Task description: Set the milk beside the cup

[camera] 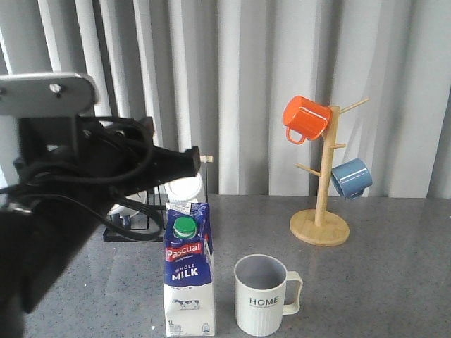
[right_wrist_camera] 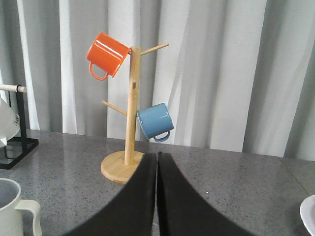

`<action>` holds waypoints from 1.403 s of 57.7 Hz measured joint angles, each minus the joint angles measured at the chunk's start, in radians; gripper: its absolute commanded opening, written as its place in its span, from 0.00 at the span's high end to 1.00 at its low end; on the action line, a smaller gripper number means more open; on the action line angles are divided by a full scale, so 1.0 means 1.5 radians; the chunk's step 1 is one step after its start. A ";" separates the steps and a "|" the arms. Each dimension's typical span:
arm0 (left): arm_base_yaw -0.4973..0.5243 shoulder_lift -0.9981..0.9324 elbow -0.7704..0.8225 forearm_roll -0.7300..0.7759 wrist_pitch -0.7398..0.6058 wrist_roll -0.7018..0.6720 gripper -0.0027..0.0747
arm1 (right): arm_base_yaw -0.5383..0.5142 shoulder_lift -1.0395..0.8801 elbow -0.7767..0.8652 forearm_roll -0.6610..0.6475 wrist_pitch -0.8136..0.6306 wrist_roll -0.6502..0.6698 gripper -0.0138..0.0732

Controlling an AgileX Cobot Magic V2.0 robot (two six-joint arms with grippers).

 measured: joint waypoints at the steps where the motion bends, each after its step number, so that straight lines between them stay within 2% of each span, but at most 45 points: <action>1: 0.000 -0.010 0.000 -0.003 0.002 0.008 0.98 | 0.000 0.000 0.000 0.000 0.000 0.000 0.85; 11: 0.000 -0.078 0.000 -0.048 -0.015 0.043 0.98 | 0.000 0.000 0.000 0.000 0.000 0.000 0.85; 31: 0.000 -0.126 0.000 -0.055 -0.047 0.048 0.98 | 0.000 0.000 0.000 0.000 0.000 0.000 0.85; 40: 0.000 -0.126 0.000 -0.057 0.009 0.047 0.98 | 0.000 0.000 0.000 0.000 0.000 0.000 0.85; 52: 0.000 -0.126 0.001 -0.077 0.151 0.027 0.98 | 0.000 0.000 0.000 0.000 0.000 0.000 0.85; 60: 0.000 -0.150 0.008 -0.074 0.165 0.015 0.98 | 0.000 0.000 0.000 0.000 0.000 0.000 0.85; 64: 0.000 -0.175 0.025 -0.041 0.149 0.014 0.98 | 0.000 0.000 0.000 0.000 0.000 0.000 0.85; 69: 0.000 -0.218 0.080 0.047 0.126 -0.022 0.98 | 0.000 0.000 0.000 0.000 0.000 0.000 0.85; 81: 0.025 -0.360 0.329 0.298 -0.003 -0.319 0.98 | 0.000 0.000 0.000 0.000 0.000 0.000 0.85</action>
